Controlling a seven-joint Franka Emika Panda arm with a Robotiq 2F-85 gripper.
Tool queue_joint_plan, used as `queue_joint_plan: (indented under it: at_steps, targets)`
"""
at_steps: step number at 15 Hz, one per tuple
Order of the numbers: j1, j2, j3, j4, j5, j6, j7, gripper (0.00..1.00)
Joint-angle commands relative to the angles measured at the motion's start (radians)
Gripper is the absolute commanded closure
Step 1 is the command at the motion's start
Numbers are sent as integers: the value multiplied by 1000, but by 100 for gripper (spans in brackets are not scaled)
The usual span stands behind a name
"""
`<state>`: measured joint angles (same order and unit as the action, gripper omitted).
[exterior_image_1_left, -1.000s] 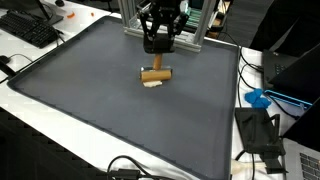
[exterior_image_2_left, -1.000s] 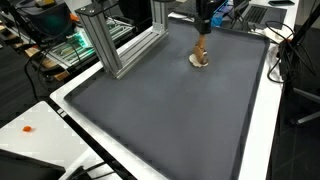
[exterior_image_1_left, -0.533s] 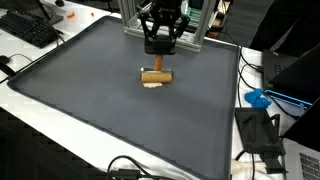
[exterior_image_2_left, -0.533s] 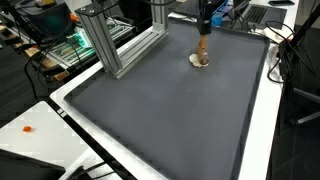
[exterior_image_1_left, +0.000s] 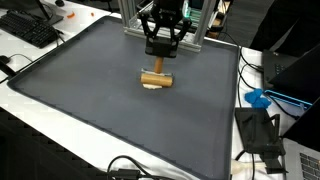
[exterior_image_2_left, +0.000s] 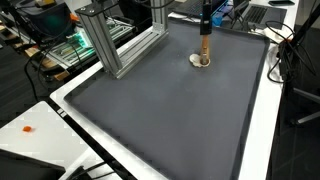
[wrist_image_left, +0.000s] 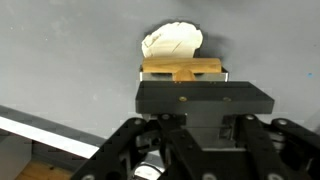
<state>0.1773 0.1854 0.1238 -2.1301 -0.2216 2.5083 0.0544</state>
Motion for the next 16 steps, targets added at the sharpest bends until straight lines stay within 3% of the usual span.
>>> queue_joint_plan:
  at_steps: [1,16]
  targets:
    - [23,41,-20,1,-52,50,137,78]
    - [87,74,-96,99,-146,4,606,78]
